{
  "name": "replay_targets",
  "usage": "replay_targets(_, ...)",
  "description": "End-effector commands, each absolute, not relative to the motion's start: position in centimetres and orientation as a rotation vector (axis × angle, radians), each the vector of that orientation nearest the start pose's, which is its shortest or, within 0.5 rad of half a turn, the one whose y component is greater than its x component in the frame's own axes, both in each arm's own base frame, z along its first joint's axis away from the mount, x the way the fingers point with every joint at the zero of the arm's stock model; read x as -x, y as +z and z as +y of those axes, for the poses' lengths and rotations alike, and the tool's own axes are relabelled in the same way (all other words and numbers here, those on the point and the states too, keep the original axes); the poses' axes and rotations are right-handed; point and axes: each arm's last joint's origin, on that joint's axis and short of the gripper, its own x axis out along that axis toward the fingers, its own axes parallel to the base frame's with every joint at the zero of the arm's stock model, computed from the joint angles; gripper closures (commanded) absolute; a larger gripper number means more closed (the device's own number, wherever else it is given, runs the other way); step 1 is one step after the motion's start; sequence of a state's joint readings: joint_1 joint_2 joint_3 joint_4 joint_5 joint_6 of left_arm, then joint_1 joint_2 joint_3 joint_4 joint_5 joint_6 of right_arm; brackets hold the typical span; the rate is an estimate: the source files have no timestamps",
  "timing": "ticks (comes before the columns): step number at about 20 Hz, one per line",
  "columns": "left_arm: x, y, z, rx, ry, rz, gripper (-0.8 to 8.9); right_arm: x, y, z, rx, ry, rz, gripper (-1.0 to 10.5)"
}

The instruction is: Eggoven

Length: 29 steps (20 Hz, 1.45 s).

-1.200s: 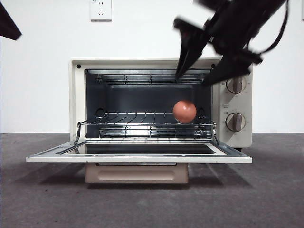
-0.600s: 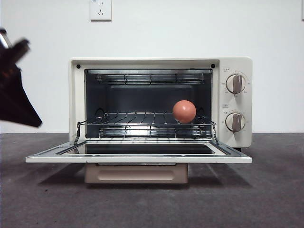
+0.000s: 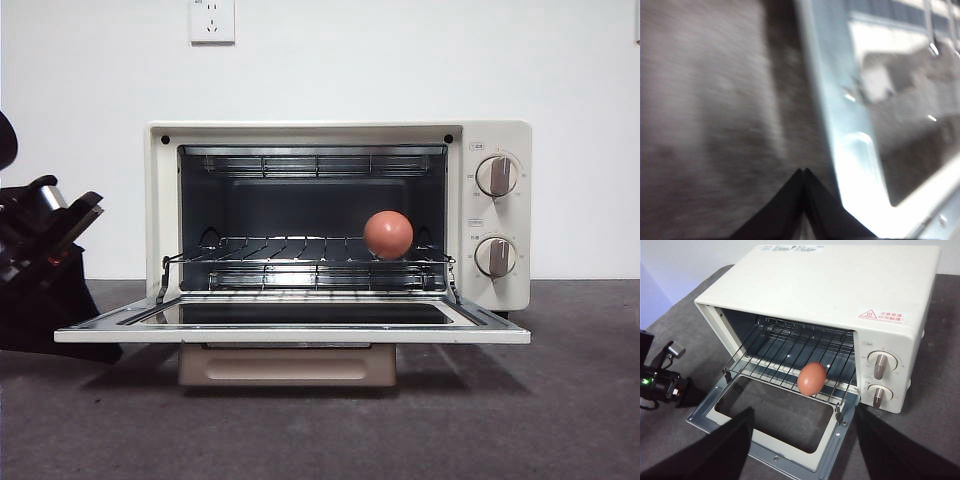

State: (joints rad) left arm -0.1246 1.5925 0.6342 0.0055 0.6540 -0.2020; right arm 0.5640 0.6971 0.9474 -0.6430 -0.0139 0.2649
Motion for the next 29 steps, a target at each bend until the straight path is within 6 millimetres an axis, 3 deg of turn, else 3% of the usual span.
replay_targets(1,-26.7,12.2,-5.6,0.446,-0.670,1.025,8.07,-10.9,36.0,7.0,-0.136,0.514,0.435,6.3)
replay_targets(5,-26.7,11.5,-5.7,0.483,-0.723,1.044,8.07,-10.9,36.0,7.0,-0.136,0.514,0.435,6.3)
replay_targets(12,-28.1,13.1,-4.1,0.694,-0.852,0.908,8.07,-10.9,36.0,7.0,-0.136,0.514,0.436,6.3)
replay_targets(21,-30.5,17.1,-3.4,0.803,-0.856,0.578,8.07,-10.9,35.7,7.0,-0.129,0.510,0.460,6.3)
replay_targets(29,-29.4,20.3,-4.0,0.786,-0.886,0.506,8.06,-10.8,35.6,7.0,-0.124,0.509,0.475,6.3)
